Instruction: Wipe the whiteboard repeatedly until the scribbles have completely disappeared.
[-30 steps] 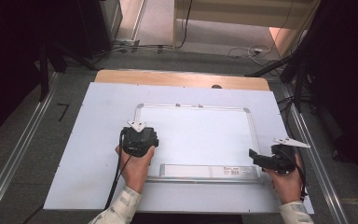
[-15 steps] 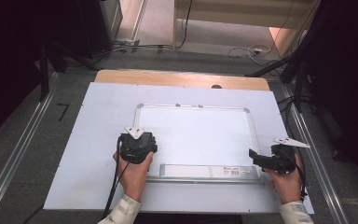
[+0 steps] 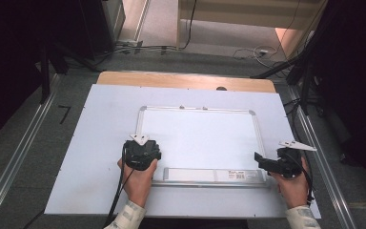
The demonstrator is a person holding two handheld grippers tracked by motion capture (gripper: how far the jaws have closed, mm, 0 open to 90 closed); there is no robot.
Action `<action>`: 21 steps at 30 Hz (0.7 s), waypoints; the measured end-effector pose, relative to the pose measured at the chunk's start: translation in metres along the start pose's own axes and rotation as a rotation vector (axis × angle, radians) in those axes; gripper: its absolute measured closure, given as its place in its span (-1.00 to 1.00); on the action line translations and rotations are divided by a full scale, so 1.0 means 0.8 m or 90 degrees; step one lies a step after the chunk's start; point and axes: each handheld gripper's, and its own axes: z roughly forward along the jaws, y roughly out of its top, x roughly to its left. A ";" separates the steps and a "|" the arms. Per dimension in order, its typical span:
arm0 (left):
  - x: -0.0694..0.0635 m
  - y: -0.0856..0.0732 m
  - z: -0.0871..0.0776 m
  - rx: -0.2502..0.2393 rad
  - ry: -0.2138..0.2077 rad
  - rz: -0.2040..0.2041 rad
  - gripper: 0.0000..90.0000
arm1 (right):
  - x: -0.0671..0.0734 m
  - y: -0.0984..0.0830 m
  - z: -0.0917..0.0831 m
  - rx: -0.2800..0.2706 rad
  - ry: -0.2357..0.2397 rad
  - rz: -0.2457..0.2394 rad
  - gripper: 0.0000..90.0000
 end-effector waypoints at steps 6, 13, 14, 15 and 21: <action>-0.001 0.000 0.000 -0.003 0.003 -0.002 -0.15 | 0.000 0.000 0.000 0.002 -0.001 -0.001 -0.88; 0.000 0.000 0.000 0.001 -0.002 -0.002 -0.15 | 0.001 0.000 0.000 0.000 -0.001 -0.002 -0.88; 0.000 0.000 0.000 0.000 -0.003 -0.001 -0.15 | 0.001 0.000 0.000 0.001 -0.001 -0.002 -0.88; 0.000 0.000 0.000 -0.001 -0.004 -0.002 -0.15 | 0.001 0.000 0.000 0.001 -0.001 -0.003 -0.88; 0.001 0.007 -0.012 -0.027 -0.029 -0.011 -0.29 | 0.001 0.000 0.000 0.001 -0.001 -0.002 -0.88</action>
